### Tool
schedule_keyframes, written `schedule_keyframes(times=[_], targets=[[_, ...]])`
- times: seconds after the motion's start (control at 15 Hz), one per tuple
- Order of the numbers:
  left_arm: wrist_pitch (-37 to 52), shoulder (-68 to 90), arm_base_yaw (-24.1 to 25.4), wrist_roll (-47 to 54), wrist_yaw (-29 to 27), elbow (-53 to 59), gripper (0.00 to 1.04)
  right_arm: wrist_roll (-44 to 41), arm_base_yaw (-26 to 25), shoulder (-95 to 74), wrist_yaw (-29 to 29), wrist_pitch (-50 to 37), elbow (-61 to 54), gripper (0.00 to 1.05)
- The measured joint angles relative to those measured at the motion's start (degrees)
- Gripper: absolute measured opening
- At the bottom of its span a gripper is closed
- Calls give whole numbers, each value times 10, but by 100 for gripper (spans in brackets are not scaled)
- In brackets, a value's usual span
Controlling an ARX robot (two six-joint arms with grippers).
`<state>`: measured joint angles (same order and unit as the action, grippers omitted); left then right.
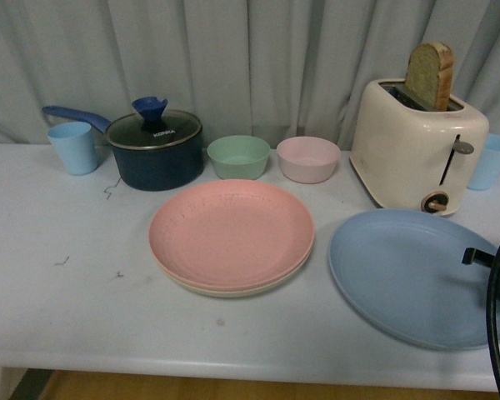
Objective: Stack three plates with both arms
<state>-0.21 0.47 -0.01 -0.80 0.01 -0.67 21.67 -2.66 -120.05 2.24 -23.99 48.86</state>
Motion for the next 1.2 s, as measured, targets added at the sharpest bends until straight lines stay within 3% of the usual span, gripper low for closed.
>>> schedule_keyframes(times=[0.13, 0.47, 0.6, 0.67, 0.93, 1.2], targets=[[0, 0, 0, 0, 0, 0, 98, 7, -2, 61, -21, -30, -41, 3], [0, 0, 0, 0, 0, 0, 98, -43, -6, 203, -74, -17, -130, 3], [0, 0, 0, 0, 0, 0, 98, -8, 31, 223, -116, -17, -89, 3], [0, 0, 0, 0, 0, 0, 98, 24, 85, 191, -116, 16, -32, 3], [0, 0, 0, 0, 0, 0, 98, 84, 154, 70, -71, 65, 97, 3], [0, 0, 0, 0, 0, 0, 98, 131, 184, -9, -42, 110, 207, 3]])
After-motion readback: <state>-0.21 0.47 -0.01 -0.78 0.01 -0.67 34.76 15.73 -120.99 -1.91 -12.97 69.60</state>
